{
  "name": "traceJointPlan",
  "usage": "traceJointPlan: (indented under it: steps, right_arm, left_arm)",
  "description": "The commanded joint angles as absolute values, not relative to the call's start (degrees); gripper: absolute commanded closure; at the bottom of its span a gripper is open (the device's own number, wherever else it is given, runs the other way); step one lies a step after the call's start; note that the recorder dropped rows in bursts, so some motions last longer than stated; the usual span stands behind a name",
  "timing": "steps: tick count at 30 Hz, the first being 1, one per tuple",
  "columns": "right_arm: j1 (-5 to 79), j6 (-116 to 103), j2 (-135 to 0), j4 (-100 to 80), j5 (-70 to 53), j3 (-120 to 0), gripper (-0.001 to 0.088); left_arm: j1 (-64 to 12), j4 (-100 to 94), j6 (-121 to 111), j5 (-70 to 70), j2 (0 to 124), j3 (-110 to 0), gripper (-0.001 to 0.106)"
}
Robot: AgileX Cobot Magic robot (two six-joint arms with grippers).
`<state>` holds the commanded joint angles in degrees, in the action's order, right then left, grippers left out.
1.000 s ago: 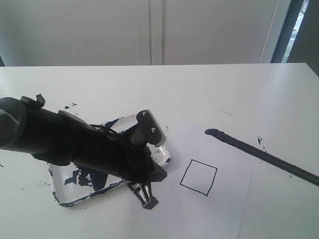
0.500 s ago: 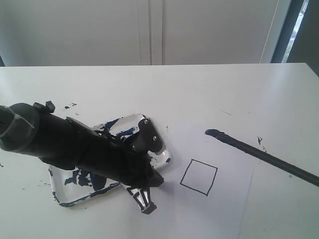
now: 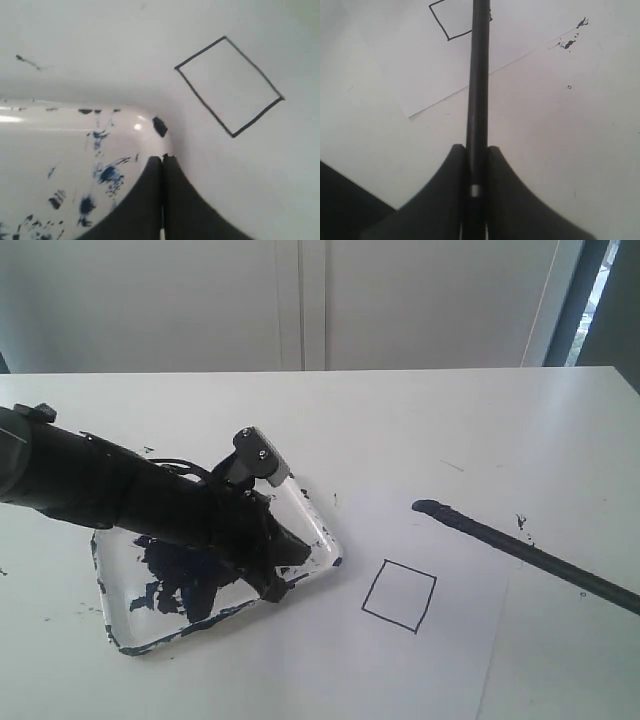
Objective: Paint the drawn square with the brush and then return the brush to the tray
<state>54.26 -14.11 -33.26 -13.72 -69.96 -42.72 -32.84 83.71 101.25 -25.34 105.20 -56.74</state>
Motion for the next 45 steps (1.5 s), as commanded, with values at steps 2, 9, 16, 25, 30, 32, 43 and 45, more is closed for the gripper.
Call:
traceJointPlan:
  steps: [2, 9, 16, 25, 30, 32, 43, 45]
  right_arm:
    - [54.3, -14.1, -33.3, -13.7, -70.0, -42.7, 0.0868]
    - [54.3, -14.1, -33.3, -13.6, -70.0, -42.7, 0.0868]
    - [54.3, -14.1, -33.3, -13.6, -70.0, -42.7, 0.0868]
    - [54.3, -14.1, -33.3, -13.6, -70.0, -42.7, 0.0868]
    - [54.3, -14.1, -33.3, -13.6, -70.0, -42.7, 0.0868]
    - [54.3, -14.1, -33.3, -13.6, -70.0, -42.7, 0.0868]
    - [54.3, -14.1, -33.3, -13.8, -70.0, -42.7, 0.0868]
    - [54.3, -14.1, -33.3, -13.8, -70.0, -42.7, 0.0868]
  left_arm:
    - [-35.1, 81.5, 100.5, -24.3, 105.6, -56.7, 0.105]
    - [-36.1, 79.1, 98.6, -19.3, 109.6, -56.7, 0.105]
    - [-36.0, 79.1, 99.0, -16.1, 111.7, -56.7, 0.105]
    - [-33.4, 80.0, 98.5, -16.1, 113.0, -58.4, 0.105]
    - [-31.0, 80.0, 98.5, -16.0, 113.0, -58.8, 0.105]
    - [-29.8, 80.0, 98.5, -16.0, 113.0, -58.8, 0.105]
    - [-22.6, 78.7, 96.2, -18.4, 112.9, -58.6, 0.105]
    - [-21.8, 77.4, 95.5, -20.9, 112.2, -58.6, 0.105]
